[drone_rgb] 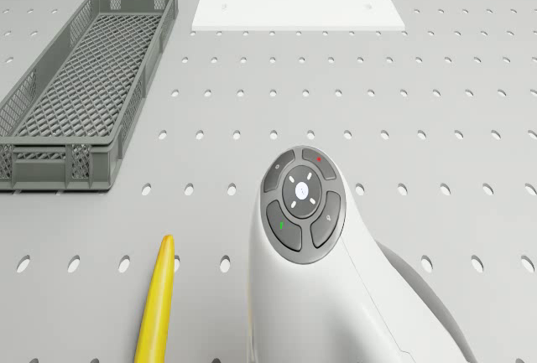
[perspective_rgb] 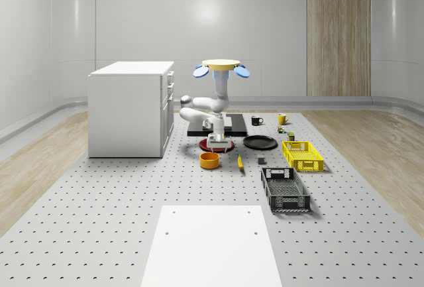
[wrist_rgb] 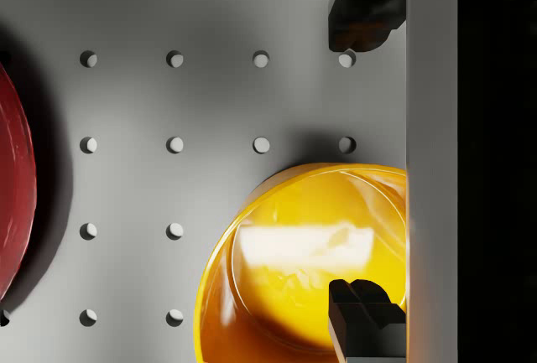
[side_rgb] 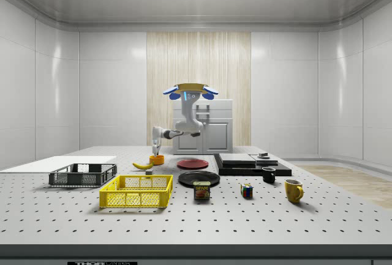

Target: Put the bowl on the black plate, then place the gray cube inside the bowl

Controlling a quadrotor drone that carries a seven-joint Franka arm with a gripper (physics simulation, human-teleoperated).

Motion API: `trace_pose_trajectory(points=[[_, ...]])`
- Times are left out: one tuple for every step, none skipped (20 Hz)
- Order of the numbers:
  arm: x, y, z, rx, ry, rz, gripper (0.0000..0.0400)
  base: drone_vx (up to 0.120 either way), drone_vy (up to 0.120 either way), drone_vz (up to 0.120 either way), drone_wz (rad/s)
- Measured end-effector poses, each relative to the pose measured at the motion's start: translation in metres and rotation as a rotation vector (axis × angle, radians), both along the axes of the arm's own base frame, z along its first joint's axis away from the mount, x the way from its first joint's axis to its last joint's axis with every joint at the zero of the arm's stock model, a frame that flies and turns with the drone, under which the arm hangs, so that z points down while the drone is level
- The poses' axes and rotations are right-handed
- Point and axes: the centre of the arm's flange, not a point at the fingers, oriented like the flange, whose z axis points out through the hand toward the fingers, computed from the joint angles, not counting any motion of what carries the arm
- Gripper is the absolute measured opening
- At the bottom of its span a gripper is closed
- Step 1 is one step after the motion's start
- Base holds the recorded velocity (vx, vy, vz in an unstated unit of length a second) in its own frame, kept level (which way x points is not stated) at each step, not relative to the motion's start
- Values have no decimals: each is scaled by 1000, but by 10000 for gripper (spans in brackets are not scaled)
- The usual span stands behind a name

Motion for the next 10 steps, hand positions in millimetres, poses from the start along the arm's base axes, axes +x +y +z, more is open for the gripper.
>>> trace_pose_trajectory(points=[[0,0,3,0,0,0,400,0,0,0,0],[0,1,6,0,0,0,400,0,0,0,0],[0,1,9,0,0,0,400,0,0,0,0],[0,1,11,0,0,0,400,0,0,0,0],[0,1,13,0,0,0,400,0,0,0,0],[0,1,15,0,0,0,400,0,0,0,0],[1,1,17,0,0,0,400,0,0,0,0],[2,1,19,0,0,0,400,0,0,0,0],[5,1,20,0,0,0,400,0,0,0,0],[7,1,21,0,0,0,400,0,0,0,0]])
